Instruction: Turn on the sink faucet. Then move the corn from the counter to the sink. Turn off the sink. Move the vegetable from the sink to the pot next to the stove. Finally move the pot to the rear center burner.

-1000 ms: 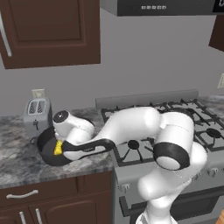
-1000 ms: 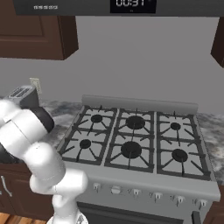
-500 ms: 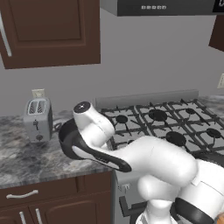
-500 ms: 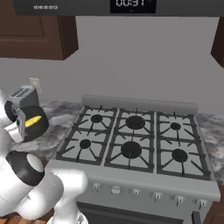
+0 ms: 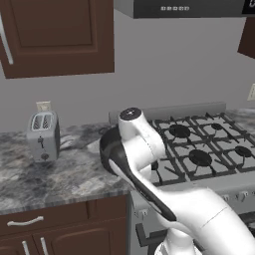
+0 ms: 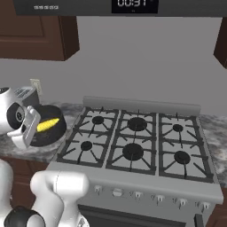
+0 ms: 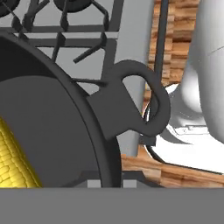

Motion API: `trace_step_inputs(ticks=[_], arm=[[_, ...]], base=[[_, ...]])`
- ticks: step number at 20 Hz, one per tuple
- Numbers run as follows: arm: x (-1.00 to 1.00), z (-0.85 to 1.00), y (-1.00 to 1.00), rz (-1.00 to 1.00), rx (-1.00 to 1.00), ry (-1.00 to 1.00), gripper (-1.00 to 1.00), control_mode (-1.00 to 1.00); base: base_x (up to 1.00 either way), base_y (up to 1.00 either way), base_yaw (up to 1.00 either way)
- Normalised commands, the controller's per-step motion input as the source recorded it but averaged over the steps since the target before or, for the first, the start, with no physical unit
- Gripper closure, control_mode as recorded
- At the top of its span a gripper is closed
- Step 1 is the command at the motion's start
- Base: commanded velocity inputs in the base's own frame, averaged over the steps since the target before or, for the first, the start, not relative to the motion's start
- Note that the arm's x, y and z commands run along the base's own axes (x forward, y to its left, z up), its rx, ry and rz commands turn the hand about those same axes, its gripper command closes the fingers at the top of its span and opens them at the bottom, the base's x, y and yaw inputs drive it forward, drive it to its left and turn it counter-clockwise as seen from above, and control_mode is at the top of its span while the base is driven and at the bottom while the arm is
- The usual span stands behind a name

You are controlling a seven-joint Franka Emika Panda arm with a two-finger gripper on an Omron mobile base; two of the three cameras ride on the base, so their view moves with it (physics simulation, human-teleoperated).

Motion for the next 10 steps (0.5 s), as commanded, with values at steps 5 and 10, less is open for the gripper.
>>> trace_step_inputs(ticks=[5, 10], arm=[[-0.27, 0.47, -0.81, -0.31, 0.04, 0.02, 1.0, -1.0], [0.09, 0.16, -0.76, -0.32, 0.01, 0.07, 1.0, -1.0]], base=[[0.0, 0.0, 0.0], [0.0, 0.0, 0.0]])
